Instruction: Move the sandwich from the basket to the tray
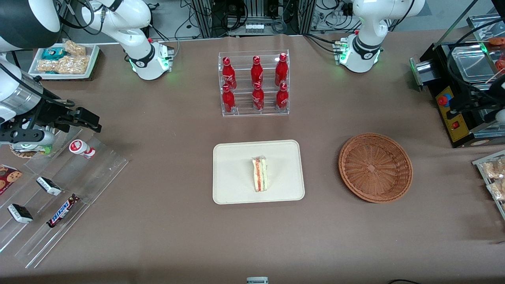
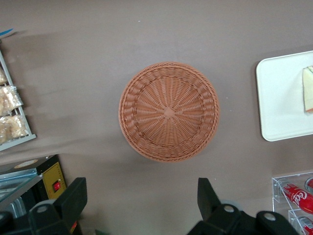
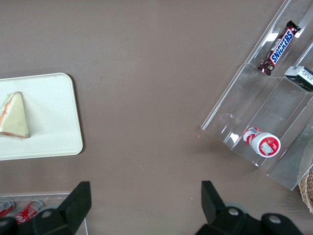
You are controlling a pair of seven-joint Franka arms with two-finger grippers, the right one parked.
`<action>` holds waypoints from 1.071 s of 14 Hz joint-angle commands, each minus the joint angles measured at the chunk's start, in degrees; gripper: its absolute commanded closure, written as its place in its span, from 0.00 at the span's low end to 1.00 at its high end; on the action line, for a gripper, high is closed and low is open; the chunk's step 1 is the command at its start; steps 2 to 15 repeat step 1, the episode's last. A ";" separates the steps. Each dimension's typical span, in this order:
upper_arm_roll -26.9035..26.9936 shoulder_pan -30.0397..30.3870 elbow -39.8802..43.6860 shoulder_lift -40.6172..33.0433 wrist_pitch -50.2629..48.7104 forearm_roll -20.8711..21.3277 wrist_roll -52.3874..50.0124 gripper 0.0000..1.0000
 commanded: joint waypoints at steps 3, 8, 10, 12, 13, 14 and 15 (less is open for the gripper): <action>-0.65 0.17 1.25 0.13 -1.75 -0.90 -0.75 0.00; -0.65 0.17 1.25 0.13 -1.75 -0.90 -0.75 0.00; -0.65 0.17 1.25 0.13 -1.75 -0.90 -0.75 0.00; -0.65 0.17 1.25 0.13 -1.75 -0.90 -0.75 0.00; -0.65 0.17 1.25 0.13 -1.75 -0.90 -0.75 0.00; -0.65 0.17 1.25 0.13 -1.75 -0.90 -0.75 0.00; -0.65 0.17 1.25 0.13 -1.75 -0.90 -0.75 0.00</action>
